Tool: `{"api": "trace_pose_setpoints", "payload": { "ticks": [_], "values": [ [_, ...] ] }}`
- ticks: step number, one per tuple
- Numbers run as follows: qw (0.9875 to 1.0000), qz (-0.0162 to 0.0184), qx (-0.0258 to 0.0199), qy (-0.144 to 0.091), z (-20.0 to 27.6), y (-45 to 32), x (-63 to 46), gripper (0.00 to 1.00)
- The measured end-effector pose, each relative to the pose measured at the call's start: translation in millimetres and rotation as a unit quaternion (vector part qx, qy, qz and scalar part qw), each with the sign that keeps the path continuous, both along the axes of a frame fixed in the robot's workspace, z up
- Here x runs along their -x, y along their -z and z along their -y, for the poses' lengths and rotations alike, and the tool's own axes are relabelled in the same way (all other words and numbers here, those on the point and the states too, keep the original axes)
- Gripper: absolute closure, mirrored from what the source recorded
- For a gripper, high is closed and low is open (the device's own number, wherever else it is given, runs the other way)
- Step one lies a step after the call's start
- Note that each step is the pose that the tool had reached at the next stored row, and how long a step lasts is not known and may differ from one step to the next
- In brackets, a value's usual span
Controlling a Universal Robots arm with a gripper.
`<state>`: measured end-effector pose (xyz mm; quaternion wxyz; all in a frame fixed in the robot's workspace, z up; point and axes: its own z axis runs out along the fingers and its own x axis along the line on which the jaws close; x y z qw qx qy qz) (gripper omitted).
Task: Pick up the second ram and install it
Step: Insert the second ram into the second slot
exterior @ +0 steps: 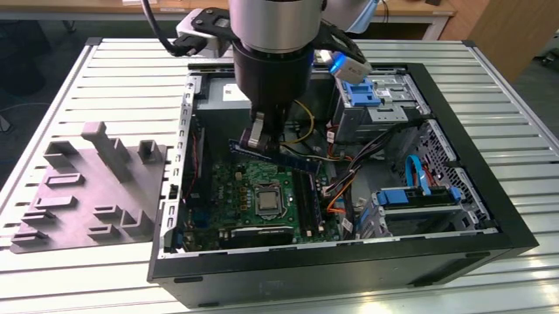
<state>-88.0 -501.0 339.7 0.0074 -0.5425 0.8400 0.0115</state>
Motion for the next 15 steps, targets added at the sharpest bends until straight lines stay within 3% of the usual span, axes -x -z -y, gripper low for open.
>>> {"api": "trace_pose_setpoints", "payload": {
  "ticks": [4, 8, 12, 15],
  "values": [
    [0.9994, 0.0, 0.0, 0.036, 0.0, 0.6, 0.0, 0.88],
    [0.9974, 0.0, 0.0, 0.073, 0.0, 1.2, 0.0, 0.88],
    [0.9941, 0.0, 0.0, 0.109, 0.0, 1.8, 0.0, 0.88],
    [0.9907, 0.0, 0.0, 0.136, 0.0, 2.3, 0.0, 0.88]
  ]
}}
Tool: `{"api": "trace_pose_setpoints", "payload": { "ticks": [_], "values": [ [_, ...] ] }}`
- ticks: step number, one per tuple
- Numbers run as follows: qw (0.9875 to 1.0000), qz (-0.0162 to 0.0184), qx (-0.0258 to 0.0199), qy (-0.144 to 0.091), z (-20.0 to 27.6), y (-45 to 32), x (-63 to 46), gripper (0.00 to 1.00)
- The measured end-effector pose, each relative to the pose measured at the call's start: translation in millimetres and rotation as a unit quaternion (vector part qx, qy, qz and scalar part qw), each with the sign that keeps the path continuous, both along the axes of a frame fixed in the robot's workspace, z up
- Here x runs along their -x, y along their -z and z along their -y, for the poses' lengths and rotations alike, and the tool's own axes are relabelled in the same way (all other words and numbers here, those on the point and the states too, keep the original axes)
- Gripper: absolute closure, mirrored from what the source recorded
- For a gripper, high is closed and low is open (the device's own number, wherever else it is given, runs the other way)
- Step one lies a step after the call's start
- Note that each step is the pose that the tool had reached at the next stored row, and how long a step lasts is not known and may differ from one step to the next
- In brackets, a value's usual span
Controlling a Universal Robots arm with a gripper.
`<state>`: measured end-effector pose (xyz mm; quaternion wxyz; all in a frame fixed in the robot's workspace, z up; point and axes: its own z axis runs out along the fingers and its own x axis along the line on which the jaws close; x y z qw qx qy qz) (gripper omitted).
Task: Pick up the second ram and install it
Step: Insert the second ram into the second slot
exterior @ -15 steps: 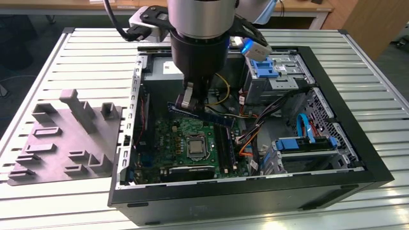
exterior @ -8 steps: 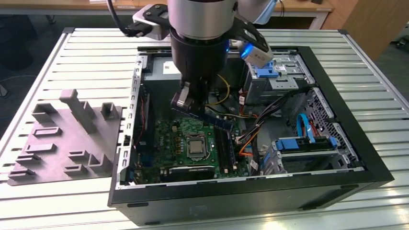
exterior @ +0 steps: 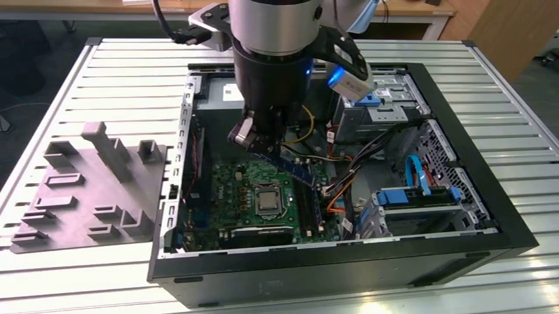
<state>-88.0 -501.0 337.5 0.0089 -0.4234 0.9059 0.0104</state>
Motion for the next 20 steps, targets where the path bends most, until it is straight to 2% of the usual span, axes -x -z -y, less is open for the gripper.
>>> {"api": "trace_pose_setpoints", "payload": {
  "ticks": [3, 5, 9, 12, 15, 20],
  "values": [
    [0.9996, 0.0, 0.0, 0.027, 0.0, 0.4, 0.0, 0.88],
    [0.999, 0.0, 0.0, 0.045, 0.0, 0.7, 0.0, 0.88],
    [0.9967, 0.0, 0.0, 0.081, 0.0, 1.3, 0.0, 0.88],
    [0.9941, 0.0, 0.0, 0.109, 0.0, 1.4, 0.0, 0.88],
    [0.9908, 0.0, 0.0, 0.136, 0.0, 1.6, 0.0, 0.88],
    [0.9836, 0.0, 0.0, 0.181, 0.0, 1.7, 0.0, 0.88]
  ]
}}
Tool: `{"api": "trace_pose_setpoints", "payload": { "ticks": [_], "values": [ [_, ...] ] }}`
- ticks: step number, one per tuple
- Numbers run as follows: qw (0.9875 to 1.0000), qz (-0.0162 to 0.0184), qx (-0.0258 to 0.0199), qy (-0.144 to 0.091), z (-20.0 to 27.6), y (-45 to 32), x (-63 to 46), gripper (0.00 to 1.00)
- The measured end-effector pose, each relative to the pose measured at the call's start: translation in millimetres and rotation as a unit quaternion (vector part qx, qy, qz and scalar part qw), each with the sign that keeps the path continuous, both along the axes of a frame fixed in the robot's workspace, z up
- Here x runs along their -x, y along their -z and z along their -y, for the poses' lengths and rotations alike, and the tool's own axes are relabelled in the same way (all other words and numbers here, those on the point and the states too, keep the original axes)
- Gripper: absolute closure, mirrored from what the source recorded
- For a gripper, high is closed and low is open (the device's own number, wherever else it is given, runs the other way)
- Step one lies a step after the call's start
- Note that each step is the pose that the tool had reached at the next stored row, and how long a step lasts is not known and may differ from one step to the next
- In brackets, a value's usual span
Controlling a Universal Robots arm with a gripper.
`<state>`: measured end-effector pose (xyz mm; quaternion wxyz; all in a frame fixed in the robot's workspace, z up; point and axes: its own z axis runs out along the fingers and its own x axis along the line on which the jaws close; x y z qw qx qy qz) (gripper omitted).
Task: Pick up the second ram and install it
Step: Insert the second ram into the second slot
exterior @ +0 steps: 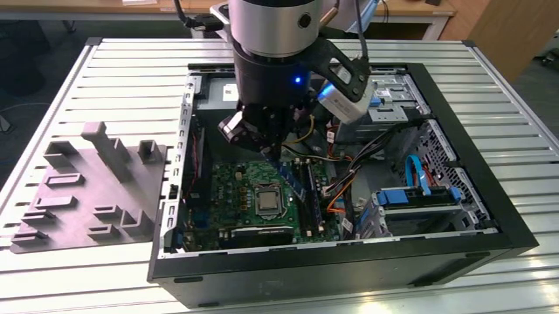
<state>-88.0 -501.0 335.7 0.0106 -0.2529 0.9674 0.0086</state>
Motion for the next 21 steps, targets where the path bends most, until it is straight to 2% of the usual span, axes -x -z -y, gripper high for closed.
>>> {"api": "trace_pose_setpoints", "payload": {
  "ticks": [3, 6, 9, 12, 17, 18, 21],
  "values": [
    [0.9996, 0.0, 0.0, 0.027, 0.0, 0.1, 0.0, 0.88],
    [0.9985, 0.0, 0.0, 0.055, 0.0, 0.2, 0.0, 0.88],
    [0.9967, 0.0, 0.0, 0.082, 0.0, 0.3, 0.0, 0.88],
    [0.994, 0.0, 0.0, 0.109, 0.0, 0.5, 0.0, 0.88],
    [0.9882, 0.0, 0.0, 0.153, 0.0, 0.9, 0.0, 0.88],
    [0.9845, 0.0, 0.0, 0.175, 0.0, 1.5, 0.0, 0.88],
    [0.9802, 0.0, 0.0, 0.198, 0.0, 2.3, 0.0, 0.88]
  ]
}}
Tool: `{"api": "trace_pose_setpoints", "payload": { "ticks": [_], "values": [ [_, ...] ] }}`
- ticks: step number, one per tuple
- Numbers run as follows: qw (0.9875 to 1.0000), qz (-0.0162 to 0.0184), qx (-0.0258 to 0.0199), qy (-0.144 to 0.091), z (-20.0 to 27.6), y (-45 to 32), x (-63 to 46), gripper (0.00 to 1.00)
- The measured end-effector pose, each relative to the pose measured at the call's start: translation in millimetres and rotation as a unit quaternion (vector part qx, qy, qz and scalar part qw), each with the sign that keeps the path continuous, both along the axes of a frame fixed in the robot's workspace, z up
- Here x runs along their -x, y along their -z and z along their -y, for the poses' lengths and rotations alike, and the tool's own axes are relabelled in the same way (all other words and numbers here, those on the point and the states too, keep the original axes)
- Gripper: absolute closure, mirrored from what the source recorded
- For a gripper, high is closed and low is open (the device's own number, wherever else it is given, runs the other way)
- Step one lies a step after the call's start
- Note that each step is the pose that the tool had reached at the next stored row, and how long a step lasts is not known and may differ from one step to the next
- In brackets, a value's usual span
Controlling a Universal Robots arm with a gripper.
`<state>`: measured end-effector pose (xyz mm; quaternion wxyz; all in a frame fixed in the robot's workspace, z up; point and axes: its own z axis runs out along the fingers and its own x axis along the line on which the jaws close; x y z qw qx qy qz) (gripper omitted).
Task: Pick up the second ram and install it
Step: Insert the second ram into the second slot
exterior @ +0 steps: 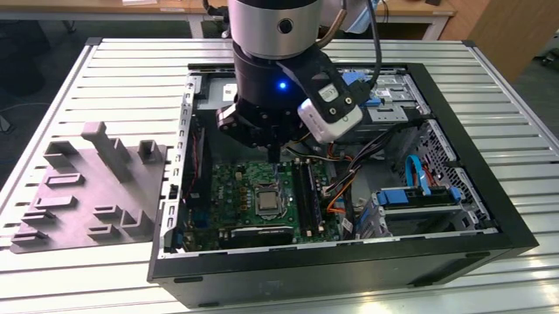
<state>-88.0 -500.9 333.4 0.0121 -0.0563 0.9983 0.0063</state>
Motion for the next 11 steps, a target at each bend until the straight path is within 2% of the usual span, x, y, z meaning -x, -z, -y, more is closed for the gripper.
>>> {"api": "trace_pose_setpoints", "payload": {
  "ticks": [6, 11],
  "values": [
    [0.999, 0.0, 0.0001, 0.044, 0.0, 1.4, 0.0, 0.88],
    [0.999, 0.0, -0.0002, 0.045, 0.0, 1.5, 0.0, 0.88]
  ]
}}
